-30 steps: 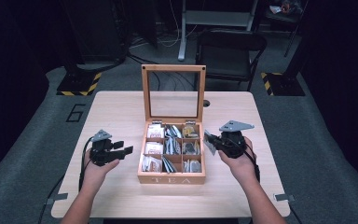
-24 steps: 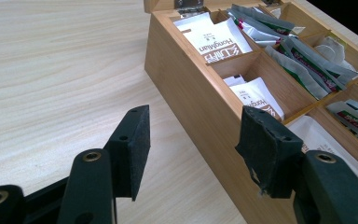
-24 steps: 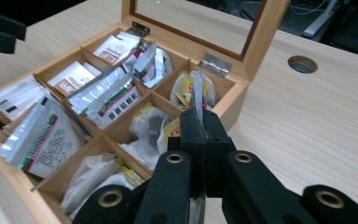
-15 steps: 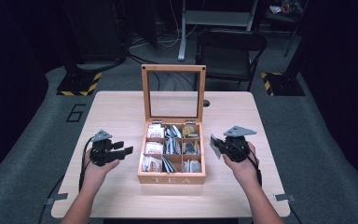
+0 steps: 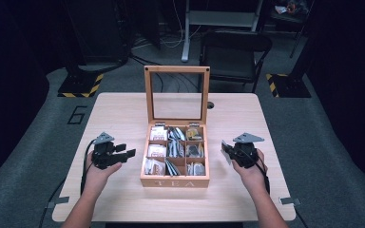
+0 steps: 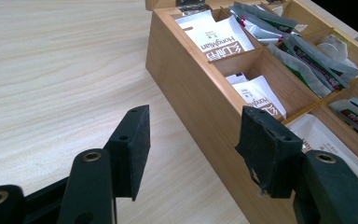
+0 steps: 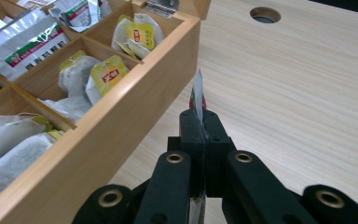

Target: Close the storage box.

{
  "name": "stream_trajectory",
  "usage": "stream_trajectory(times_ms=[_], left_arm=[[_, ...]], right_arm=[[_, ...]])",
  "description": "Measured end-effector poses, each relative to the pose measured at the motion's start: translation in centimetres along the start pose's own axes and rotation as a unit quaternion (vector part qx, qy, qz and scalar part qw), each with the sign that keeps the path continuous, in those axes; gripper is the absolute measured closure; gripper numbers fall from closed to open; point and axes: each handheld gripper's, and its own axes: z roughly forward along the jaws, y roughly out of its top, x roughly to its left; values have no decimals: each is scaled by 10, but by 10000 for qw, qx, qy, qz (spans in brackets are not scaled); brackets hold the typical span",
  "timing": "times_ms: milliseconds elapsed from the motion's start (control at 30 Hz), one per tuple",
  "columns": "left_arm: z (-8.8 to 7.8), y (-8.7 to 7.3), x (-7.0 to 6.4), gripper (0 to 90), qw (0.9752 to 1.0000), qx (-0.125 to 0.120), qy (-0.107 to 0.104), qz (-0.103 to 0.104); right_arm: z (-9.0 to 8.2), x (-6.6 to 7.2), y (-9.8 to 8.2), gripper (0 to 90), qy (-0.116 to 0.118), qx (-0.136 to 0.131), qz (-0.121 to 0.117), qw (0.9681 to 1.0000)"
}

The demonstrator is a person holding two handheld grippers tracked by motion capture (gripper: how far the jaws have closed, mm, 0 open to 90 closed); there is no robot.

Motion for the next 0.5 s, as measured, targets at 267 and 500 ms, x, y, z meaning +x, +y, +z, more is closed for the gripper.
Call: stream_trajectory(times_ms=[267, 500], left_arm=[[0, 0, 0, 437, 10000, 3, 0, 7], [0, 0, 0, 437, 10000, 6, 3, 1]], right_arm=[[4, -5, -9, 897, -66, 15, 158, 9999], [9, -11, -15, 897, -158, 65, 154, 9997]])
